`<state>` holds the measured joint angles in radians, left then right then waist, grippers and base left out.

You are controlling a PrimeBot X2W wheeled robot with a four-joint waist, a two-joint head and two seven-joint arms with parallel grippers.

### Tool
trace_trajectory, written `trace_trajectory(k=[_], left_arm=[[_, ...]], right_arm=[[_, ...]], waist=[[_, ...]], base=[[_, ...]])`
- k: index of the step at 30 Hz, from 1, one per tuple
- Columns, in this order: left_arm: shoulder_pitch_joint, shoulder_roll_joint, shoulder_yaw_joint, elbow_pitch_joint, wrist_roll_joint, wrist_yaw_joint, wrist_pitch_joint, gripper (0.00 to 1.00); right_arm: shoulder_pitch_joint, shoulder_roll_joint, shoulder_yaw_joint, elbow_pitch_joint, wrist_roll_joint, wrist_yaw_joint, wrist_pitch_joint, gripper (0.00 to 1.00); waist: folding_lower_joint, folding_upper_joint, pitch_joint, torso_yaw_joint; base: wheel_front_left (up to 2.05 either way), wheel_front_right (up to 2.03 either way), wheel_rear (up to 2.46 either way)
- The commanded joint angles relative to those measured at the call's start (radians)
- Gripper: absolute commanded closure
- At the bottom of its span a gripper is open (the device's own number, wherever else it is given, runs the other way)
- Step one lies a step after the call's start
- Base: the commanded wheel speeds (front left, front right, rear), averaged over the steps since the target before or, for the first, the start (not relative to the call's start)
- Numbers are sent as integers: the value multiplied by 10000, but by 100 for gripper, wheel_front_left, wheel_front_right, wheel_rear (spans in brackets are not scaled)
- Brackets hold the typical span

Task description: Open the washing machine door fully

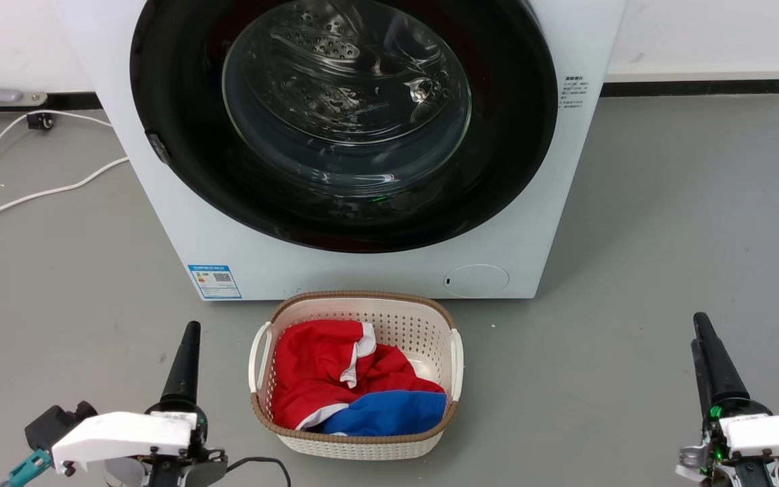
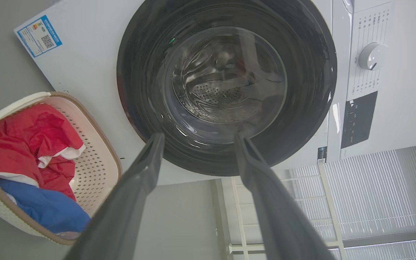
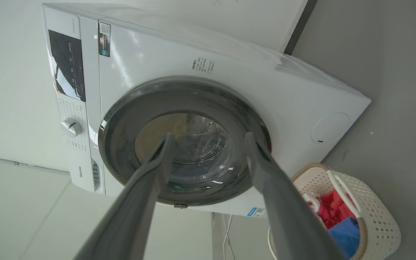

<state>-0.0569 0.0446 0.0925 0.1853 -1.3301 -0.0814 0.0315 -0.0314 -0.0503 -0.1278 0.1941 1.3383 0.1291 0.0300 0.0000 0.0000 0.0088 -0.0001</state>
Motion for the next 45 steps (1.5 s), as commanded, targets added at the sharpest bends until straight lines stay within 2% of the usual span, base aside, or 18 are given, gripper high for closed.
trace_trajectory(k=[1, 4, 8, 10, 11, 19, 32, 45], left_arm=[[-49, 36, -128, -365, 741, 162, -138, 0], [-20, 37, -235, -458, 1268, 272, -223, 0], [66, 43, -488, -642, 2530, 526, -428, 0], [84, 52, -537, -673, 2748, 575, -470, 0], [116, 88, -641, -732, 3159, 674, -549, 0], [257, 325, -1072, -930, 4581, 1143, -844, 0], [390, 706, -1876, -1286, 6283, 1789, -1281, 0], [582, 898, -2370, -1544, 7682, 2072, -1662, 0]], right_arm=[[-23, -29, -2, -413, -741, 11, -151, 0], [15, -28, 18, -583, -1235, 11, -237, 0], [141, -27, 145, -993, -2586, 12, -440, 0], [174, -27, 172, -1057, -2835, 12, -478, 0], [238, -26, 224, -1170, -3353, 13, -555, 0], [517, -24, 465, -1378, -5345, 14, -854, 0], [876, -20, 533, -1778, -7524, 16, -1285, 0], [1199, -16, 575, -2227, -9219, 18, -1663, 0]], waist=[[0, 0, 10, 1], [0, 0, 18, 2], [0, 0, 26, 1], [0, 0, 25, 1], [0, 0, 25, 1], [0, 0, 9, 14], [0, 0, 13, 38], [0, 0, 19, 46]], base=[[0, 0, 0], [0, 0, 0], [0, 0, 0], [0, 0, 0], [0, 0, 0], [0, 0, 0], [0, 0, 0], [0, 0, 0]])
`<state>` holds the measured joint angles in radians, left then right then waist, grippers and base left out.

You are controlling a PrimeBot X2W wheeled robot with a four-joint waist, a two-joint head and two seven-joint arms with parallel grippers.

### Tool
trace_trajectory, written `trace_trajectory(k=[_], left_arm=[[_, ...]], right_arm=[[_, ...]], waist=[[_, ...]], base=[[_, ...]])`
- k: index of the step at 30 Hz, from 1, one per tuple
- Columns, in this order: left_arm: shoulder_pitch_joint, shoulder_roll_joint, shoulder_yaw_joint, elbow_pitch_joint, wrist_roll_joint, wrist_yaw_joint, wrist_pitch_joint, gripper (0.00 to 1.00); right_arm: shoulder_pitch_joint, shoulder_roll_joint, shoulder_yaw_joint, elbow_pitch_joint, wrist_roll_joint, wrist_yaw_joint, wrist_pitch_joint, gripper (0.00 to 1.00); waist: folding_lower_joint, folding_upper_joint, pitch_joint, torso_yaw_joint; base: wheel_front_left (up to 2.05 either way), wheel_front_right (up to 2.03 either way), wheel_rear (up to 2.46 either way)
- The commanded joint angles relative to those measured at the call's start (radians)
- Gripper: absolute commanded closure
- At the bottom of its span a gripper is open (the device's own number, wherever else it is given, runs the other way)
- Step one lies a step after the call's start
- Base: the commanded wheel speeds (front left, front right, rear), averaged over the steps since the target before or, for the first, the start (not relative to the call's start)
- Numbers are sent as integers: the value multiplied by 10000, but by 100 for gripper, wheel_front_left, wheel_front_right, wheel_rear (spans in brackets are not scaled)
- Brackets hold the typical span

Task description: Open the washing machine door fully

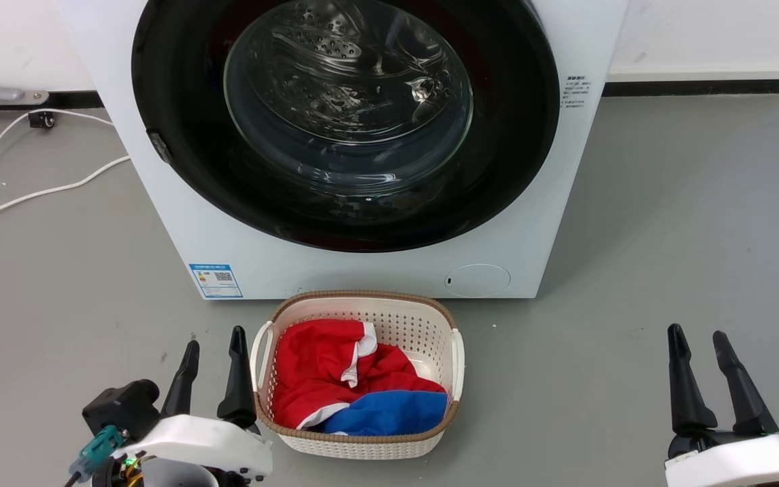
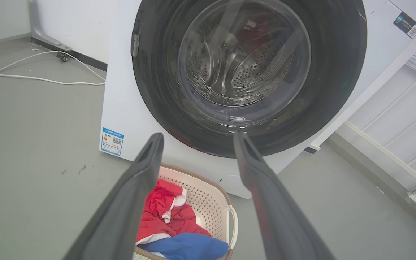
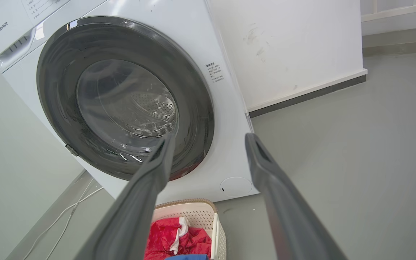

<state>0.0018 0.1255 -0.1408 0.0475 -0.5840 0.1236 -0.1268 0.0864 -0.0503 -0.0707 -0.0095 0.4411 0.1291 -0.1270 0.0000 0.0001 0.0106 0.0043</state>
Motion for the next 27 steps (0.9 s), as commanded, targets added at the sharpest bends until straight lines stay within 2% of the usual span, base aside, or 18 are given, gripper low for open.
trace_trajectory(k=[1, 11, 27], left_arm=[[9, 88, -58, -171, 314, 29, -113, 0], [162, 36, -152, -234, 1286, 63, -377, 0], [452, -270, 10, -172, 2654, -216, -744, 0]], right_arm=[[48, -16, 1, -222, -364, 18, -114, 0], [292, -13, -12, -517, -1219, 20, -385, 0], [690, -8, -12, -758, -2183, 22, -750, 0]], waist=[[0, -1, 3, 6], [0, -1, 7, 37], [0, -1, 11, 65]], base=[[0, 0, 0], [0, 0, 0], [0, 0, 0]])
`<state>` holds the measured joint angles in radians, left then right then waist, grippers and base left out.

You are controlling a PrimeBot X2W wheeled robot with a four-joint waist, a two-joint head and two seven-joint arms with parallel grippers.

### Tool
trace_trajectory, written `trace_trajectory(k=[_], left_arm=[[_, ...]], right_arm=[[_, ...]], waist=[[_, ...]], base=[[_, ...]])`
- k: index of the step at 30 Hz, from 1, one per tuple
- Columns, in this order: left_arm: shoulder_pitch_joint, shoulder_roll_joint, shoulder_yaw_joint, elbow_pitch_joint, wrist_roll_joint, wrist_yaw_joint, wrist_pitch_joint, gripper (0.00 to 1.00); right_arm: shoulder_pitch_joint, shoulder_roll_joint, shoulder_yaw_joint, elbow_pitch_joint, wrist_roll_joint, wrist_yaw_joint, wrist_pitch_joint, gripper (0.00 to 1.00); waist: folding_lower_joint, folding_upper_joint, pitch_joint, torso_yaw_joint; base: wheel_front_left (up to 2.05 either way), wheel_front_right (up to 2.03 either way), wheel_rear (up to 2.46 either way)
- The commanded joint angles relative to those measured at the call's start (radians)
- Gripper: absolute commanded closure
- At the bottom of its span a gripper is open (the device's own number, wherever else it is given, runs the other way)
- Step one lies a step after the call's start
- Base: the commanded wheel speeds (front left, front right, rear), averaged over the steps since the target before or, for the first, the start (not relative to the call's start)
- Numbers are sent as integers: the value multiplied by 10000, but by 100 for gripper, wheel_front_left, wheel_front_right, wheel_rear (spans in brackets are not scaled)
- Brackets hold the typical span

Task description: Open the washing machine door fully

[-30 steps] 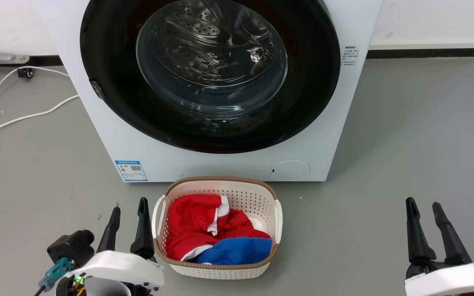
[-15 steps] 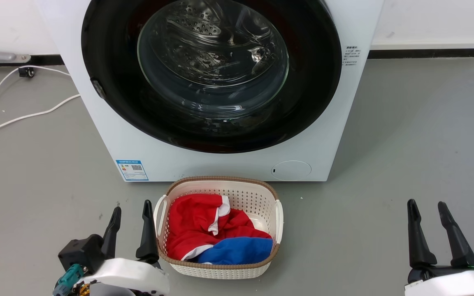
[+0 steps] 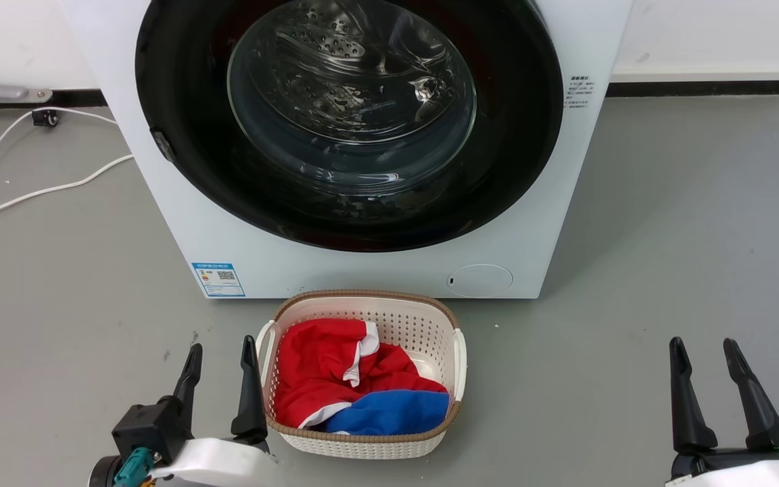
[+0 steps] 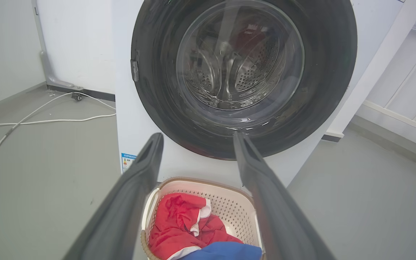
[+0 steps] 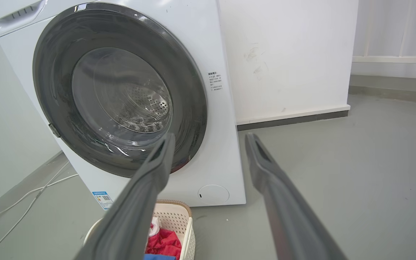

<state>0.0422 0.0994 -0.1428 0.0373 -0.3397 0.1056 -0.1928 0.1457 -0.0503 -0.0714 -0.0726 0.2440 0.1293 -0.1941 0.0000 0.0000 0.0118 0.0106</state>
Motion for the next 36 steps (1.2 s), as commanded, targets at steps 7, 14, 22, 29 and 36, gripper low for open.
trace_trajectory(k=[7, 14, 22, 29, 36], left_arm=[[143, -131, 116, -38, 716, -150, -219, 0], [266, -301, 296, 70, 1118, -362, -360, 0], [361, -424, 456, 133, 1652, -519, -512, 0], [467, -469, 560, 180, 2169, -557, -639, 0], [536, -486, 594, 263, 2441, -586, -751, 0]], right_arm=[[207, -6, -5, -195, -581, 21, -201, 0], [327, -4, 9, -246, -959, 22, -354, 0], [458, -2, -13, -293, -1323, 22, -492, 0], [553, 0, -23, -333, -1623, 23, -625, 0], [650, 2, -6, -330, -1869, 13, -719, 0]], waist=[[0, 0, -6, 19], [0, 0, -5, 45], [0, 0, -3, 58], [0, 0, -26, 49], [0, 0, -30, 49]], base=[[0, 0, 0], [0, 0, 0], [0, 0, 0], [0, 0, 0], [0, 0, 0]])
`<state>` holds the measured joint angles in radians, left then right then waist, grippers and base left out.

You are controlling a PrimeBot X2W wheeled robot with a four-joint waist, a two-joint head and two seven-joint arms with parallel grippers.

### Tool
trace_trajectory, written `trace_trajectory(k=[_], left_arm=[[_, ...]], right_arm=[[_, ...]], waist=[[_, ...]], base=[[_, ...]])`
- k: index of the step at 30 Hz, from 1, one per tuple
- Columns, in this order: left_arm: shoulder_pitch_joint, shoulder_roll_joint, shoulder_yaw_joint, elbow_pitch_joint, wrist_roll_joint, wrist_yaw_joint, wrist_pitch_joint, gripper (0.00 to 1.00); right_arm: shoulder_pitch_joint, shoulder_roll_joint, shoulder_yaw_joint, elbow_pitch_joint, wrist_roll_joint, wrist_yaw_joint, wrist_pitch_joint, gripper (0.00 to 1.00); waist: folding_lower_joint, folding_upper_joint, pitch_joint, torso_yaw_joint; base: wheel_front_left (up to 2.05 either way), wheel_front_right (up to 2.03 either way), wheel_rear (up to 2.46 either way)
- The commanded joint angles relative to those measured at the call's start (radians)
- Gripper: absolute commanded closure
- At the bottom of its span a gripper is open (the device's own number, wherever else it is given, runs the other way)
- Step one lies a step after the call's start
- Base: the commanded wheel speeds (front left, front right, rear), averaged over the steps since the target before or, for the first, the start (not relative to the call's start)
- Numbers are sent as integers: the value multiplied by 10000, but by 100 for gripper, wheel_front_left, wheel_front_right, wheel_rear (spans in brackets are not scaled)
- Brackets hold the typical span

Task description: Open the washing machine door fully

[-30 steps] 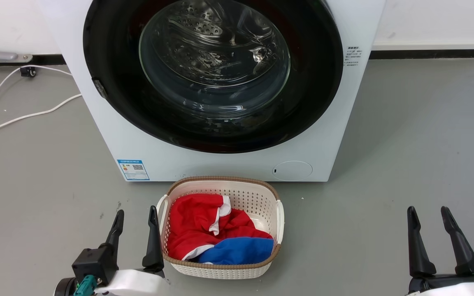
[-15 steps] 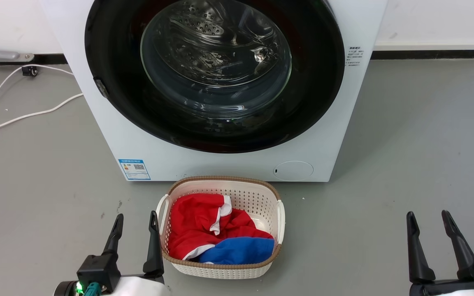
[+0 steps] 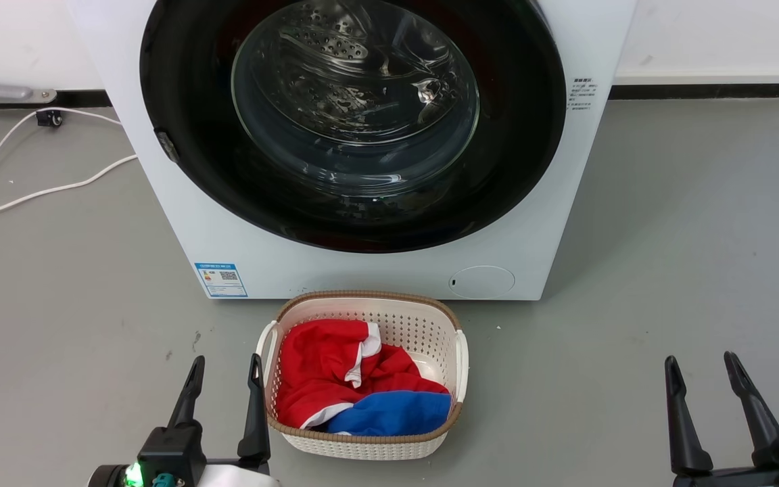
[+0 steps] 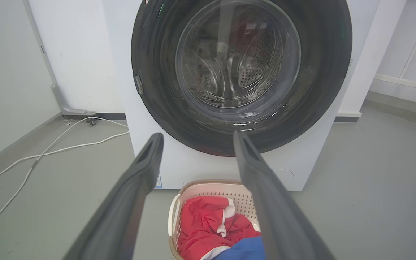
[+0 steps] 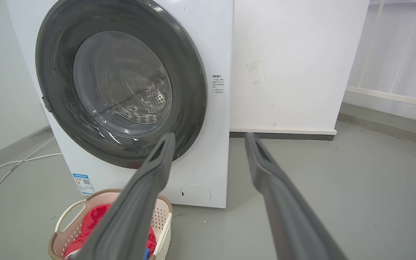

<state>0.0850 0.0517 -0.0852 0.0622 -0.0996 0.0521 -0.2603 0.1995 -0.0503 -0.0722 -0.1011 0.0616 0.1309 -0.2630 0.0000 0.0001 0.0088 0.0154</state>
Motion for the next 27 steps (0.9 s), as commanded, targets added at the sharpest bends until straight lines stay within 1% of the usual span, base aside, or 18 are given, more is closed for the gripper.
trace_trajectory(k=[1, 9, 18, 19, 20, 21, 23, 25, 27], left_arm=[[102, -11, 17, 24, -18, -48, -76, 0], [120, -13, -13, 122, -251, 12, -66, 0], [98, -13, -36, 187, -249, 63, -66, 0], [92, -13, -36, 192, -245, 64, -67, 0], [86, -13, -33, 196, -250, 67, -66, 0], [84, -13, -24, 201, -260, 70, -67, 0], [86, -13, -12, 211, -250, 70, -66, 0], [95, -12, -5, 213, -260, 72, -66, 0], [104, -12, -1, 221, -244, 77, -66, 0]], right_arm=[[97, 2, 2, -15, 15, -3, -26, 0], [101, 2, -7, 166, 256, -3, -26, 0], [119, 2, 37, 239, 272, -3, -26, 0], [85, 2, 55, 196, 260, -3, -26, 18], [50, 2, 79, 145, 234, -3, -26, 94], [27, 4, 114, 124, 225, -3, -26, 100], [-70, 2, 183, 43, 531, -3, -26, 100], [-136, 2, 259, 64, 1256, -3, -26, 100], [-211, -2, 69, 113, 2449, -3, -26, 100]], waist=[[0, -1, -1, 1], [0, -1, -24, -5], [0, -1, -58, 24], [0, -1, -60, 30], [0, -1, -62, 36], [0, -1, -65, 40], [0, -1, -72, 41], [0, -1, -78, 37], [0, -1, -85, 32]], base=[[0, 0, 0], [0, 0, 0], [0, 0, 0], [0, 0, 0], [0, 0, 0], [0, 0, 0], [0, 0, 0], [0, 0, 0], [0, 0, 0]])
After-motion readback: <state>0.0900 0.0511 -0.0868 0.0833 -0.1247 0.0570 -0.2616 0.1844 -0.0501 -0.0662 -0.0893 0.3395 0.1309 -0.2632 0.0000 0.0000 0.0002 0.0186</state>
